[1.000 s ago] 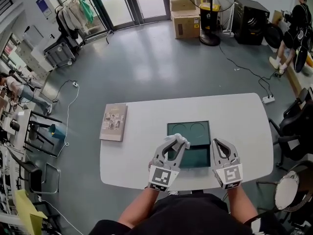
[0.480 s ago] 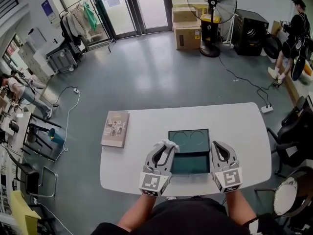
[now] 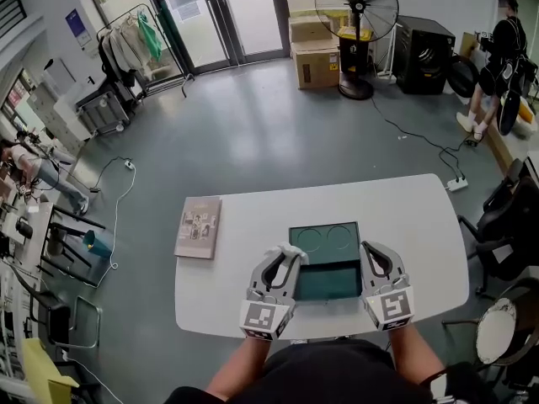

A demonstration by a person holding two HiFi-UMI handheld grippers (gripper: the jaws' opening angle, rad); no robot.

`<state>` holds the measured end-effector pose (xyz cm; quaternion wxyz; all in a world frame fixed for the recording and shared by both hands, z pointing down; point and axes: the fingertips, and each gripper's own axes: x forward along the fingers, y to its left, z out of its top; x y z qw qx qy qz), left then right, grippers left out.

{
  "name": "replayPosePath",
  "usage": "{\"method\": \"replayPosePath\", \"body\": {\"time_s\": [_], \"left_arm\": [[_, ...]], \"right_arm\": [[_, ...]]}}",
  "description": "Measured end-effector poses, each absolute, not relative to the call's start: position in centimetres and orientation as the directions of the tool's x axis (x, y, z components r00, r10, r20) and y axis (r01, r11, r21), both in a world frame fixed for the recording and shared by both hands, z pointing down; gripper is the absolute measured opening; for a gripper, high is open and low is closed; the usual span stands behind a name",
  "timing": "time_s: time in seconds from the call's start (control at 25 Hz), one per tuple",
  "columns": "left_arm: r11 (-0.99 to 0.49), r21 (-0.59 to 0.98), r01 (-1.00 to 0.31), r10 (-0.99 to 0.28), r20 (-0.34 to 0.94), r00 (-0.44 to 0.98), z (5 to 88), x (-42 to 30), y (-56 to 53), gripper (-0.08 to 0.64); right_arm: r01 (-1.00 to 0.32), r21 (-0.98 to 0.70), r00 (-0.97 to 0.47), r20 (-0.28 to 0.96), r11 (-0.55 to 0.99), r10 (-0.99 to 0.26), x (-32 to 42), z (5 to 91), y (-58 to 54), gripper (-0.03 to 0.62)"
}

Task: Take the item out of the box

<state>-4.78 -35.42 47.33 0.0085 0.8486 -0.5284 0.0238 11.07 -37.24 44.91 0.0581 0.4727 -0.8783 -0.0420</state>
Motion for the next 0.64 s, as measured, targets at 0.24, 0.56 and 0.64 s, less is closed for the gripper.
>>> {"method": "replayPosePath", "body": {"time_s": [0.24,0.56,0.64], "left_arm": [[-0.448,-0.023,-0.894,-0.893,0.052,0.446,47.2,-4.6,-35.1,0.111],[-0.456,-0.031,-0.890,-0.889,0.070,0.453,47.9,-3.8,-34.6,0.112],[-0.457,-0.034,-0.889,-0.888,0.071,0.454,47.9,-3.7,-34.5,0.112]], "right_arm": [[-0.825,0.116,-0.552,0.047,0.553,-0.833,10.9,44.7,-36.7,0.005],[-0.809,0.111,-0.580,0.019,0.578,-0.815,10.5,44.5,-36.0,0.005],[-0.806,0.105,-0.583,0.023,0.582,-0.812,10.3,44.5,-35.8,0.005]]}}
